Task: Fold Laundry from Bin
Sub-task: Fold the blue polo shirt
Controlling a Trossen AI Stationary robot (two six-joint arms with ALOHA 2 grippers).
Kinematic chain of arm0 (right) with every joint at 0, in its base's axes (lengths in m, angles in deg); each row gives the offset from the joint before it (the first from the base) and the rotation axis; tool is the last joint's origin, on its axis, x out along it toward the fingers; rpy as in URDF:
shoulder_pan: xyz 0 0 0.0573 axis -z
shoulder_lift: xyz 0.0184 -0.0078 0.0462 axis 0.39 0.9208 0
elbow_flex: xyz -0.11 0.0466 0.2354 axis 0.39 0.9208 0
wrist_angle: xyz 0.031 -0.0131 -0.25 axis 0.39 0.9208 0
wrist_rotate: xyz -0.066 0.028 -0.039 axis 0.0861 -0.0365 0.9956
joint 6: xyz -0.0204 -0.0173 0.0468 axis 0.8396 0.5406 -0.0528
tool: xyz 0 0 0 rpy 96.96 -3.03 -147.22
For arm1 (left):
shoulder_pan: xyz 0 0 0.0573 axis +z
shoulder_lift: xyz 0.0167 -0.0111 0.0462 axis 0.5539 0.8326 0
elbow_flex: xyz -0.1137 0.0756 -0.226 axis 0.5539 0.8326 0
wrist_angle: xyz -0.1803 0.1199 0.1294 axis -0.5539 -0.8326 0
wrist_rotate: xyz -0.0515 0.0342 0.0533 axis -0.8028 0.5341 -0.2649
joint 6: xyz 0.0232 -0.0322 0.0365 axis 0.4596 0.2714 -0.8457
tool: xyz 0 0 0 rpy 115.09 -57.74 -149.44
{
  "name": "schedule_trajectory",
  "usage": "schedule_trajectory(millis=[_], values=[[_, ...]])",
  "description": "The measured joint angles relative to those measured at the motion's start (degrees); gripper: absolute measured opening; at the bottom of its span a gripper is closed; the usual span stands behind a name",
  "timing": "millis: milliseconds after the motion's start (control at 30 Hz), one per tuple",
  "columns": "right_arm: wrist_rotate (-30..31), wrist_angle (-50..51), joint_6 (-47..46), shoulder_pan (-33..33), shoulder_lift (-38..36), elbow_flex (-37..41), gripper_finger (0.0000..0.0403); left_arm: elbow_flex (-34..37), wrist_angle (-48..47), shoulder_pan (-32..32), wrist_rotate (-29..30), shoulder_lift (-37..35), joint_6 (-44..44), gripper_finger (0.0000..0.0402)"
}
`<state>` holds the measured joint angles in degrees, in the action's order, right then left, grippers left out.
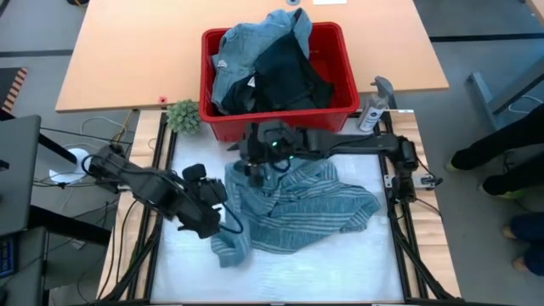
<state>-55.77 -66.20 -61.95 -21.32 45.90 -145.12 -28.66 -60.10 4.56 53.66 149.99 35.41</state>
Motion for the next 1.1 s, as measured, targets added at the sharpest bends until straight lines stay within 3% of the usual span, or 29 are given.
schedule_trajectory(millis=[133,300,433,600,867,1100], values=[[0.2,4.0,3.2,0.6,-2.1,-5.0,0.0329,6.9,2.3,-0.3,4.8,0.1,-3.5,0.0208],[1.4,17.3,4.4,2.8,-1.7,-10.6,0.0352,11.7,4.5,-1.2,8.1,-0.1,-6.7,0.0208],[-0.8,21.4,5.2,4.9,-2.1,-12.4,0.0353,12.0,4.5,-1.4,9.5,-0.4,-8.1,0.0208],[-10.2,30.9,0.6,7.7,-1.4,-12.2,0.0350,12.0,4.0,-1.2,10.3,-1.6,-5.8,0.0208],[-10.5,47.8,3.4,7.1,2.8,-12.1,0.0349,12.0,4.4,-0.5,9.8,-2.5,-4.0,0.0208],[-10.1,53.5,4.0,7.1,1.2,-12.2,0.0349,17.7,17.3,-0.3,9.8,-2.7,-4.3,0.0208]])
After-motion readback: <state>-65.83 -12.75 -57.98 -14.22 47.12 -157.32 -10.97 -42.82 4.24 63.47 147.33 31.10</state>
